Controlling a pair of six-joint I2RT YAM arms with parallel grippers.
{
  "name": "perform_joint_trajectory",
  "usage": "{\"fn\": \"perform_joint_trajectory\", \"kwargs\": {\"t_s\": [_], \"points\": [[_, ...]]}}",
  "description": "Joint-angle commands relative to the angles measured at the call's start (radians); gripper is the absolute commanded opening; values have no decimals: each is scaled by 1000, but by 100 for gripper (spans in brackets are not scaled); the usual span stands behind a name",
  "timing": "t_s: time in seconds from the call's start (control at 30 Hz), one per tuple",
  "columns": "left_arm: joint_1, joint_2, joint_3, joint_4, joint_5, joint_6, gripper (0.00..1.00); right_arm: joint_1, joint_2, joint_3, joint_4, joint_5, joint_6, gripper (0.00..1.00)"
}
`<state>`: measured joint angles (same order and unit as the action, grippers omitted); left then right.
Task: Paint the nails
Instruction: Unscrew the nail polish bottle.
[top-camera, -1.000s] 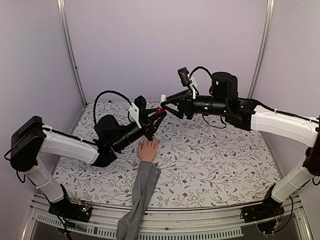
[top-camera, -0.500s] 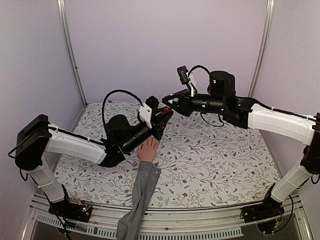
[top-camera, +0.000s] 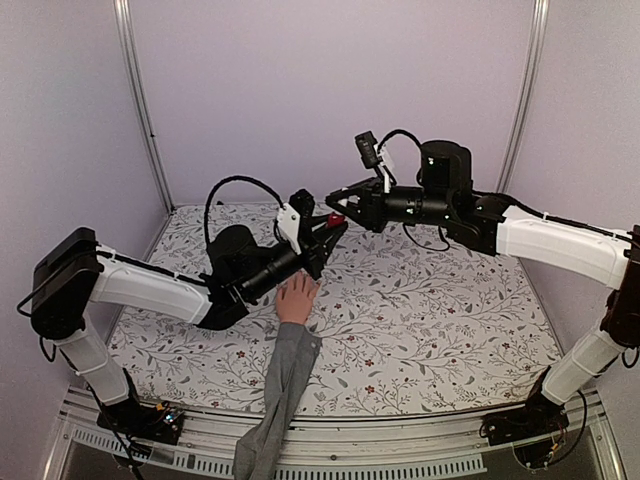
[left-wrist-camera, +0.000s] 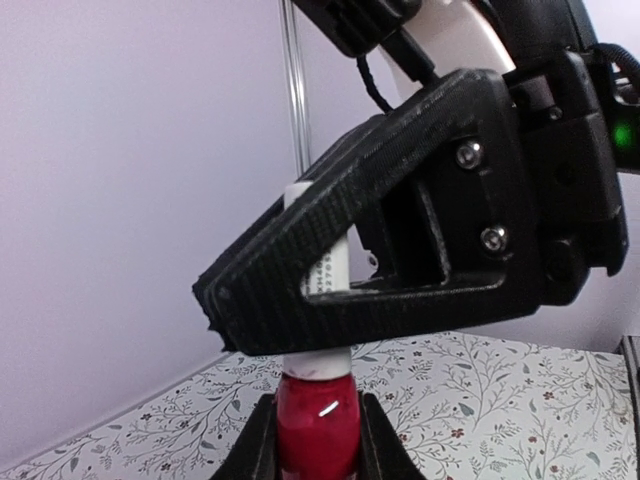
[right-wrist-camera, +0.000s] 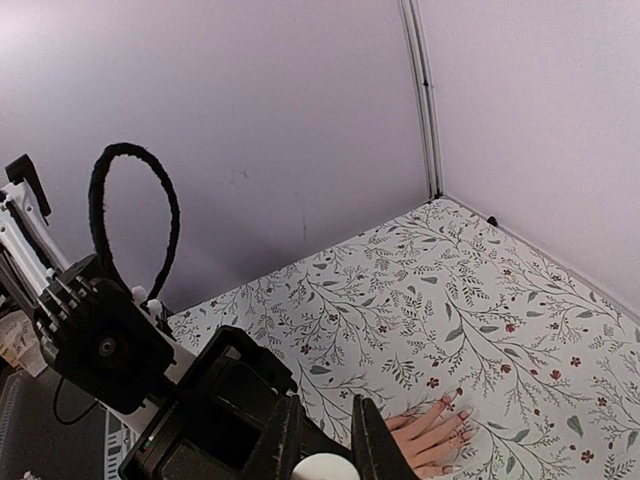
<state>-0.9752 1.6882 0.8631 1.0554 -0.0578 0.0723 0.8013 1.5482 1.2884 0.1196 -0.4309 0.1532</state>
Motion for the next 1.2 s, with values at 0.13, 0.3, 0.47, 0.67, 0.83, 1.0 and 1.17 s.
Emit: {"fn": "perform_joint_trajectory", "kwargs": {"t_s": [0.13, 0.3, 0.47, 0.67, 0.83, 1.0, 1.17], "points": [[37, -12, -18, 49, 451, -103, 0, 12, -12, 28, -25, -214, -92, 0], [79, -13, -46, 137, 654, -191, 0, 12, -13, 27, -43, -312, -135, 0], [106, 28, -42, 274, 822, -316, 0, 12, -5, 31, -42, -440, -176, 0], [112, 95, 4, 409, 950, -456, 0, 12, 6, 40, -49, -561, -222, 0], [115, 100, 0, 416, 916, -451, 0, 12, 15, 53, -69, -556, -227, 12], [125, 50, -54, 390, 783, -376, 0, 12, 6, 48, -76, -471, -216, 32], [126, -3, -116, 347, 646, -297, 0, 12, -17, 22, -66, -298, -181, 41]]}}
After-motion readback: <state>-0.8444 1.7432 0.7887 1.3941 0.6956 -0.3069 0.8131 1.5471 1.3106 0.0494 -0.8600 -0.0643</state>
